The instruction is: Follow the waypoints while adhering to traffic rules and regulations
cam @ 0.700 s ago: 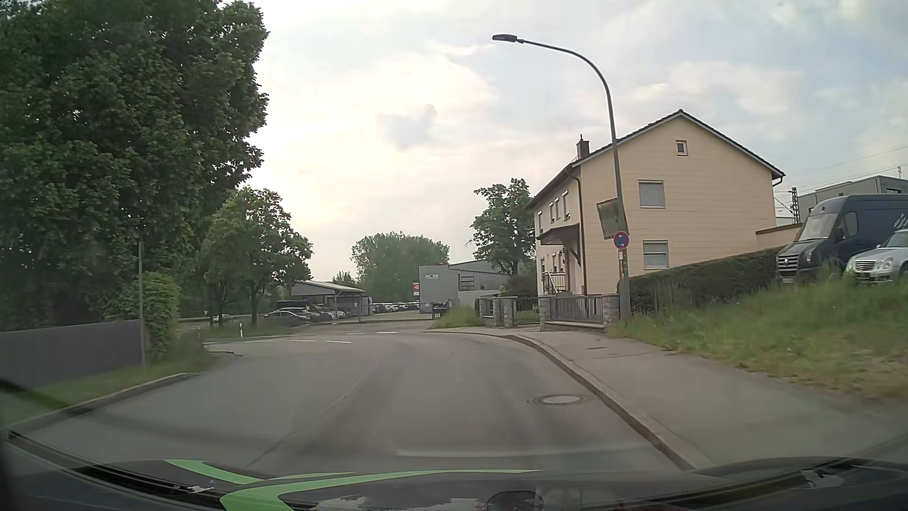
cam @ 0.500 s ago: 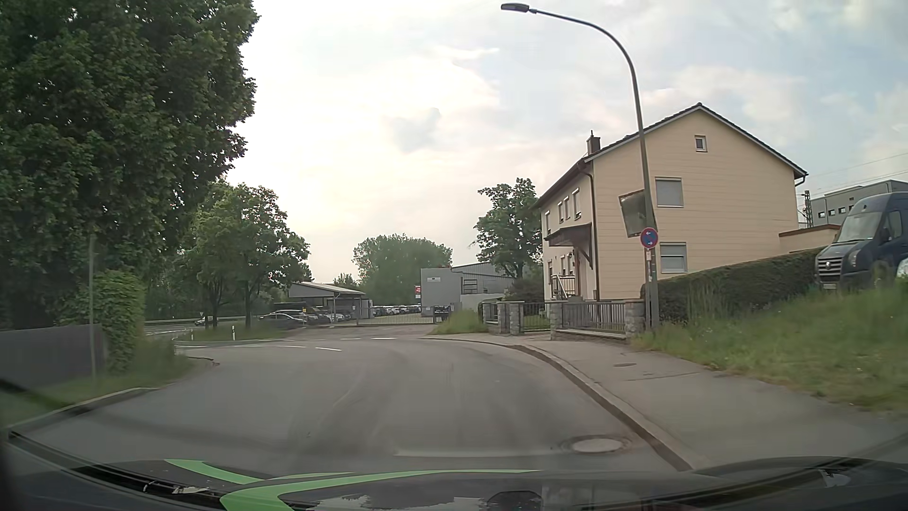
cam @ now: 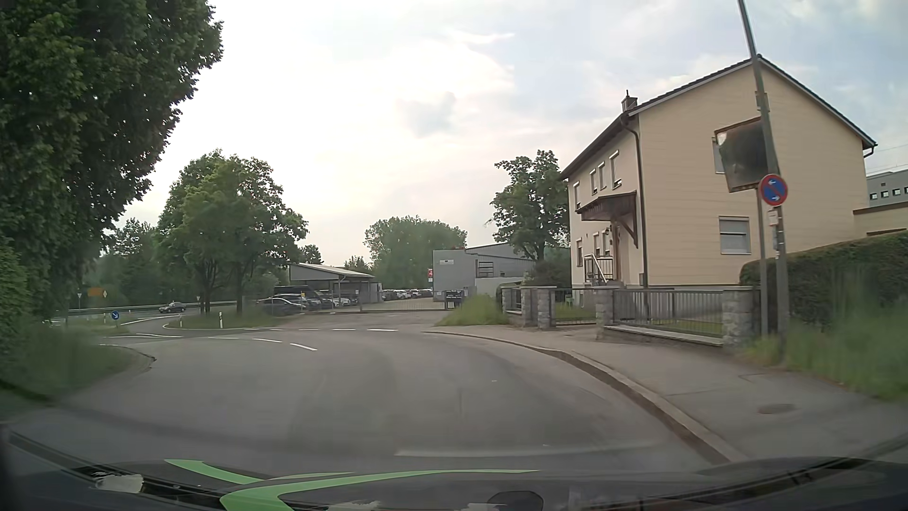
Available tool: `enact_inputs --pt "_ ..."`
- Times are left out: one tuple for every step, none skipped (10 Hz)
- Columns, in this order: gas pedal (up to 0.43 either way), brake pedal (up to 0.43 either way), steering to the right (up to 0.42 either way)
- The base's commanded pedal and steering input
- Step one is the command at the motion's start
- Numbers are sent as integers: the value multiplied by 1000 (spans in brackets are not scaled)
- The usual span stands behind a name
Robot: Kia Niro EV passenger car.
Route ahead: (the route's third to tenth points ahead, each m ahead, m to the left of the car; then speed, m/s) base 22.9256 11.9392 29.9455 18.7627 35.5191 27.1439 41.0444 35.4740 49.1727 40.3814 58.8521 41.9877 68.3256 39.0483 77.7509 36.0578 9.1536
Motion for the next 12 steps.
enact_inputs --pt "0 0 -71" --pt "0 0 -80" --pt "0 0 -91" --pt "0 0 -99" --pt "98 0 -109" --pt "130 0 -120" --pt "130 0 -128" --pt "130 0 -135" --pt "130 0 -139" --pt "130 0 -141" --pt "130 0 -141" --pt "130 0 -144"
